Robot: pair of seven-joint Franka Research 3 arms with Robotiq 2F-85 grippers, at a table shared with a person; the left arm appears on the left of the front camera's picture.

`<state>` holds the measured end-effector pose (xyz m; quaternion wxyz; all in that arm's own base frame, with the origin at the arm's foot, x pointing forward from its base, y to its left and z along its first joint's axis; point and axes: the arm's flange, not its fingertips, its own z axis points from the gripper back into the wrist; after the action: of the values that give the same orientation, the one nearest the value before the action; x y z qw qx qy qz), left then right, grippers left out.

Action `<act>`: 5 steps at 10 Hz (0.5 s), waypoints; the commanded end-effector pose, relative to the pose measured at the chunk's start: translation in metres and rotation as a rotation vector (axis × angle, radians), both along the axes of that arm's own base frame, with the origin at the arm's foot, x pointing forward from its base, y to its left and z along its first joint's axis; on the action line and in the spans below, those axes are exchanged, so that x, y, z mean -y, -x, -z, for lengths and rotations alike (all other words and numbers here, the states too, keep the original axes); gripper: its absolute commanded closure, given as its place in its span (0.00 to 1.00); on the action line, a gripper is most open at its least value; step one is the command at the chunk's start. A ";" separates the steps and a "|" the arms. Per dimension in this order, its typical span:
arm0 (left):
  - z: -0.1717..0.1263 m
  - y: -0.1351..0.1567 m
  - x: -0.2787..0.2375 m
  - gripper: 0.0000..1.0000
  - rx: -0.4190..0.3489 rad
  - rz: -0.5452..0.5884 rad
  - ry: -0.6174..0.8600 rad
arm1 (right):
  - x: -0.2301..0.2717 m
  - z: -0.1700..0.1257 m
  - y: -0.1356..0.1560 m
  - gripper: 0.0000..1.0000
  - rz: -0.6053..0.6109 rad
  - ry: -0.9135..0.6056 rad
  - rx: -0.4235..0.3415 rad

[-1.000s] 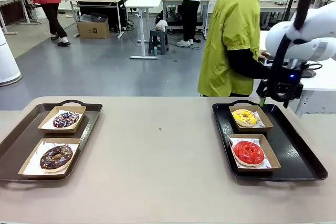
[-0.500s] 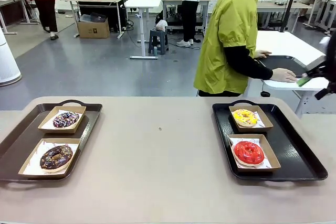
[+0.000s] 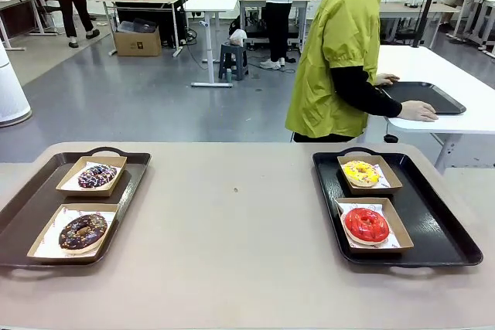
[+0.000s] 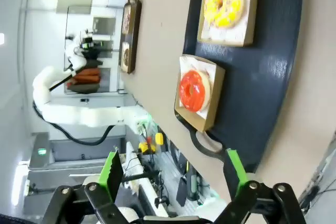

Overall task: Individually package the donuts and arrange them on the tray.
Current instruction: Place the picked Paper togo box on the Handle tray.

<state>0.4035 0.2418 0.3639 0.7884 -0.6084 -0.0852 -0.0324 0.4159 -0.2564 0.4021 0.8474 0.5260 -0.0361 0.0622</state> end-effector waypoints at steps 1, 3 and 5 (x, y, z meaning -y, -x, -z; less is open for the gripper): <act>-0.002 0.004 0.002 0.00 0.004 0.007 -0.017 | 0.026 0.015 -0.008 0.00 -0.013 -0.027 -0.005; -0.002 0.004 0.002 0.00 0.004 0.007 -0.017 | 0.033 0.027 -0.001 0.00 0.063 -0.072 0.036; -0.002 0.004 0.002 0.00 0.004 0.007 -0.017 | 0.033 0.032 0.003 0.00 0.042 -0.047 -0.011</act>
<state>0.4035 0.2417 0.3639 0.7884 -0.6084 -0.0851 -0.0324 0.4123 -0.2938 0.3701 0.8316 0.5510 -0.0609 0.0343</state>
